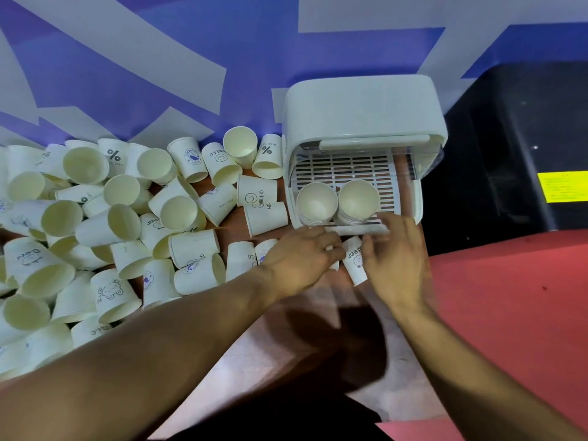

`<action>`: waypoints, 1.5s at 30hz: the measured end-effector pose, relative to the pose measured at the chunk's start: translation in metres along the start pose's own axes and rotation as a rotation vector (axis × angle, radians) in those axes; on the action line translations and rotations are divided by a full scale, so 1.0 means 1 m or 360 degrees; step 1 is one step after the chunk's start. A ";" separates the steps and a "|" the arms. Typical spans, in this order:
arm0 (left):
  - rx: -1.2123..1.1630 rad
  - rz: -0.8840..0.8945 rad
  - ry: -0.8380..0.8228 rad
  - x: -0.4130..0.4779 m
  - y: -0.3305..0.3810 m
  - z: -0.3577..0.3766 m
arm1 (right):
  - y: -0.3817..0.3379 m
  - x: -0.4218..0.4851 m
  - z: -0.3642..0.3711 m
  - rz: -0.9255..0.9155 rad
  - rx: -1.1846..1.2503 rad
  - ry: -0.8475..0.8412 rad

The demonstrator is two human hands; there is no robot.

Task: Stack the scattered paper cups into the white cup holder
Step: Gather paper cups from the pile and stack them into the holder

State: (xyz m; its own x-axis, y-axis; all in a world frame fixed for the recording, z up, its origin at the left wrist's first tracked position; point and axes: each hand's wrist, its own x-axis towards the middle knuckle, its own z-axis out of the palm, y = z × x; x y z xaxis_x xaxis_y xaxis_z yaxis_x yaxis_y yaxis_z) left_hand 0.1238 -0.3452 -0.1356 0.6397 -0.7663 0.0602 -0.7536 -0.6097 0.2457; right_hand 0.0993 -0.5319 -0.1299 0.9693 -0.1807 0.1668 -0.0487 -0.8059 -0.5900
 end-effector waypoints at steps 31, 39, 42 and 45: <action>0.0115 -0.0253 0.0105 0.015 0.023 -0.074 | -0.021 -0.018 -0.047 0.0428 0.0361 0.0385; 0.0153 -0.0541 0.0523 0.015 0.008 -0.094 | -0.027 0.029 -0.033 -0.0459 0.0086 0.0473; 0.0158 -0.0611 0.0465 0.014 -0.003 -0.084 | -0.025 0.041 -0.020 -0.0571 0.0074 0.0307; 0.0209 -0.0619 0.0261 0.016 -0.007 -0.070 | -0.020 0.048 -0.008 -0.0621 -0.0092 0.0041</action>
State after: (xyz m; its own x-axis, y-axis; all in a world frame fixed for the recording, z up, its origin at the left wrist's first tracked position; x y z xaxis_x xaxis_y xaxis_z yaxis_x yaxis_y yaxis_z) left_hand 0.1502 -0.3387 -0.0687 0.8870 -0.4391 0.1428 -0.4583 -0.8750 0.1559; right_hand 0.1451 -0.5292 -0.1041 0.9113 0.1322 0.3899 0.3082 -0.8470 -0.4331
